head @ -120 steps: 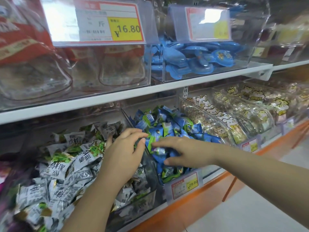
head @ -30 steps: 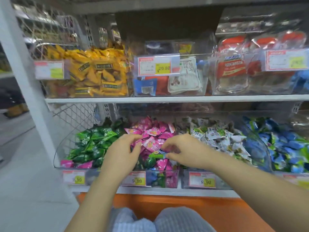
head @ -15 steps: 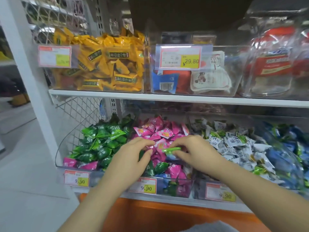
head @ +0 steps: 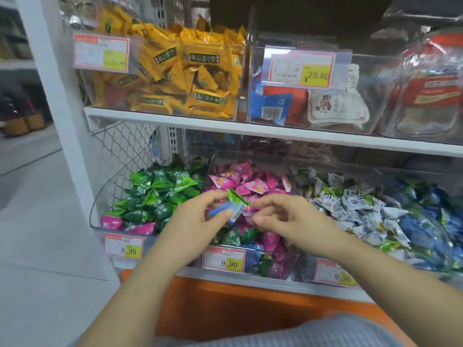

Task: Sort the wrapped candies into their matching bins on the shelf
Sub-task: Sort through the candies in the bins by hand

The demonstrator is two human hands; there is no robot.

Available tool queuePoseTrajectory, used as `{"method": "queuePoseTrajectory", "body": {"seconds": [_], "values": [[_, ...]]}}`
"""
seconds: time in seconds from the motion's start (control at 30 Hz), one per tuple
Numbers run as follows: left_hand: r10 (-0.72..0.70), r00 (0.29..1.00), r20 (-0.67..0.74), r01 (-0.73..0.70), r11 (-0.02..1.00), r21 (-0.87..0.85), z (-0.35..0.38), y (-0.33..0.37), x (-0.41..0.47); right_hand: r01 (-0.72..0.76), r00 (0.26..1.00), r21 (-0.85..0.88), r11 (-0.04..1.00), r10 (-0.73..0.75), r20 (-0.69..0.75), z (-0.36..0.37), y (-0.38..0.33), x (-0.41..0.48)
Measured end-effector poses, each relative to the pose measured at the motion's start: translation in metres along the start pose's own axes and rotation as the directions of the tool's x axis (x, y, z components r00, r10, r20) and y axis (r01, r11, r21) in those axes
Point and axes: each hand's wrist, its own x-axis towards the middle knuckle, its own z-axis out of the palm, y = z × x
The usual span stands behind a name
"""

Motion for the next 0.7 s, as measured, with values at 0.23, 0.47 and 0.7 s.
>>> {"method": "queuePoseTrajectory", "body": {"seconds": [0.23, 0.47, 0.7], "values": [[-0.030, 0.998, -0.062, 0.034, 0.998, 0.061, -0.014, -0.010, -0.012, 0.046, 0.937, -0.477, 0.878, 0.127, 0.324, 0.017, 0.017, 0.009], [-0.007, 0.998, -0.061, 0.013, 0.996, 0.087, -0.012, -0.006, -0.010, 0.145, 0.898, -0.669, 0.729, 0.187, 0.398, 0.024, 0.018, 0.017], [-0.004, 0.999, -0.049, 0.009, 0.995, 0.101, -0.009, -0.005, -0.011, 0.164, 0.853, -0.633, 0.757, 0.213, 0.477, 0.024, 0.016, 0.028]]}}
